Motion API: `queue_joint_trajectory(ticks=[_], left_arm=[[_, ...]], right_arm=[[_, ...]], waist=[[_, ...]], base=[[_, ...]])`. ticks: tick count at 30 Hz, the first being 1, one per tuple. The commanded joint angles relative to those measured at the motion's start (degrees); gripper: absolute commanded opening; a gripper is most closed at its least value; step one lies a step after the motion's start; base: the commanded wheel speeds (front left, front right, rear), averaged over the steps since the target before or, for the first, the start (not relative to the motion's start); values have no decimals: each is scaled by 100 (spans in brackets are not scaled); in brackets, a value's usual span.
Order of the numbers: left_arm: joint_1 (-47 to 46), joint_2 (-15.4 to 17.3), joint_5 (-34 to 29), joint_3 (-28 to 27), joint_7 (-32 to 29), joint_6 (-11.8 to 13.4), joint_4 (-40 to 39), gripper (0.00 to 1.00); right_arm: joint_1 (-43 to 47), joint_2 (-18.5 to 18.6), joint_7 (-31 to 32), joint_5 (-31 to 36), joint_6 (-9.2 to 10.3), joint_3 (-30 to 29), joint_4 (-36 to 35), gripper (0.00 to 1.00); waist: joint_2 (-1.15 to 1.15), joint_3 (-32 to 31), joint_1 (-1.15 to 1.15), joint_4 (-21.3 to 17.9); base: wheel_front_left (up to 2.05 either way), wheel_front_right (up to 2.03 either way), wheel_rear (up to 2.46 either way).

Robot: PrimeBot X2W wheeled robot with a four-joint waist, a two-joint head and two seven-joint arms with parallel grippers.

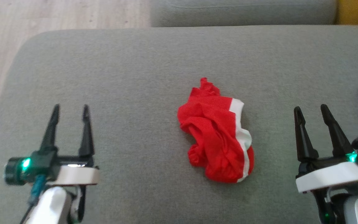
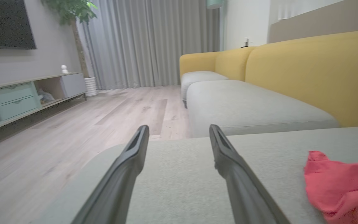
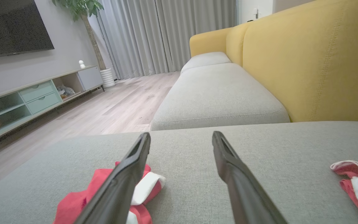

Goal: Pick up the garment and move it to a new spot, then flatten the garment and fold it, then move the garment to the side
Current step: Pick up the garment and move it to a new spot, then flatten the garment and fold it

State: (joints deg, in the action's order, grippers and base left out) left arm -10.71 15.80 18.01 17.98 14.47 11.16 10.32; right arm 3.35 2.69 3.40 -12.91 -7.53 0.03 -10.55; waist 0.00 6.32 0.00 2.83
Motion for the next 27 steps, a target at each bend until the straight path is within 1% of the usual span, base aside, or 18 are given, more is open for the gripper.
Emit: queue_joint_trajectory(ticks=[1, 6, 10, 20, 27], left_arm=[[-22, 205, -16, -362, 50, -10, -237, 100], [396, 297, 188, -666, 51, -240, -329, 100], [685, 335, 339, -653, 48, -433, -311, 100], [1253, 223, 328, -364, -253, -301, -526, 100], [1357, 226, 366, -333, -292, -275, -536, 100]], right_arm=[[9, 23, 43, 78, 4, 94, -240, 100], [217, 22, 146, 114, 4, 20, -332, 100], [400, 22, 231, 139, 4, -23, -399, 100], [764, 20, 361, 134, 4, 1, -502, 100], [844, 20, 402, 89, 4, 32, -521, 100]], waist=[[0, -55, 0, 151], [0, -187, 0, 257], [0, -275, 0, 253], [0, -558, 0, 99], [0, -644, 0, 42]], base=[[0, 0, 0], [0, 0, 0], [0, 0, 0], [0, 0, 0], [0, 0, 0]])
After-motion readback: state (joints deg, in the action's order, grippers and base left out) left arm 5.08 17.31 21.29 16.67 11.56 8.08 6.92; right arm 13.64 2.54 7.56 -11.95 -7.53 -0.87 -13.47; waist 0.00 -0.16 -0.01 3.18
